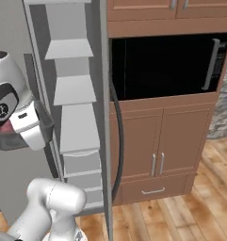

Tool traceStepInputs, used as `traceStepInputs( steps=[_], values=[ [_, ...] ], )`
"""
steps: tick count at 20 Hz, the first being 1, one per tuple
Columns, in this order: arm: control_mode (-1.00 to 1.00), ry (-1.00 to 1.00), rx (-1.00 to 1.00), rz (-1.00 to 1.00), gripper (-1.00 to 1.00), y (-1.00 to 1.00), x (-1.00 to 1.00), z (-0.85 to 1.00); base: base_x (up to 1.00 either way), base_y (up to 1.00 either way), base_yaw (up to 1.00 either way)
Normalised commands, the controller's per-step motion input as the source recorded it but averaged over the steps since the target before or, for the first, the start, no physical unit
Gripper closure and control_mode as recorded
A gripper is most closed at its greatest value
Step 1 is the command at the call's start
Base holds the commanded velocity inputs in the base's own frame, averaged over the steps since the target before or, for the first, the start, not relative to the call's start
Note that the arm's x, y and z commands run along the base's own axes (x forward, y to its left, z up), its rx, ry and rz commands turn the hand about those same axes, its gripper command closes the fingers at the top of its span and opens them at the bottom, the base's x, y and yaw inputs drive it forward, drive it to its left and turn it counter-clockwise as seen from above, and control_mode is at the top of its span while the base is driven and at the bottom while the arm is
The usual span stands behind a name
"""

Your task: Take the onion and potato out of the freezer and place them in the tupperware container on the counter. Then put the tupperware containing the vegetables back in the freezer.

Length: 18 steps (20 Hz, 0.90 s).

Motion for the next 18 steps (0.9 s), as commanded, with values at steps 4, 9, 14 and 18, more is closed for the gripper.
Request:
traceStepInputs(
  steps=[4, 9, 14, 18],
  values=[
    [1.00, 0.00, 0.00, 0.00, 1.00, 0.00, 0.00, 0.00, 0.22, -0.01, 0.18],
    [1.00, 0.00, 0.00, 0.00, 1.00, 0.00, 0.00, 0.00, 0.39, -0.01, 0.24],
    [1.00, 0.00, 0.00, 0.00, 1.00, 0.00, 0.00, 0.00, 0.23, 0.00, 0.40],
    [1.00, 0.00, 0.00, 0.00, 1.00, 0.00, 0.00, 0.00, 0.53, -0.13, 0.32]
  ],
)
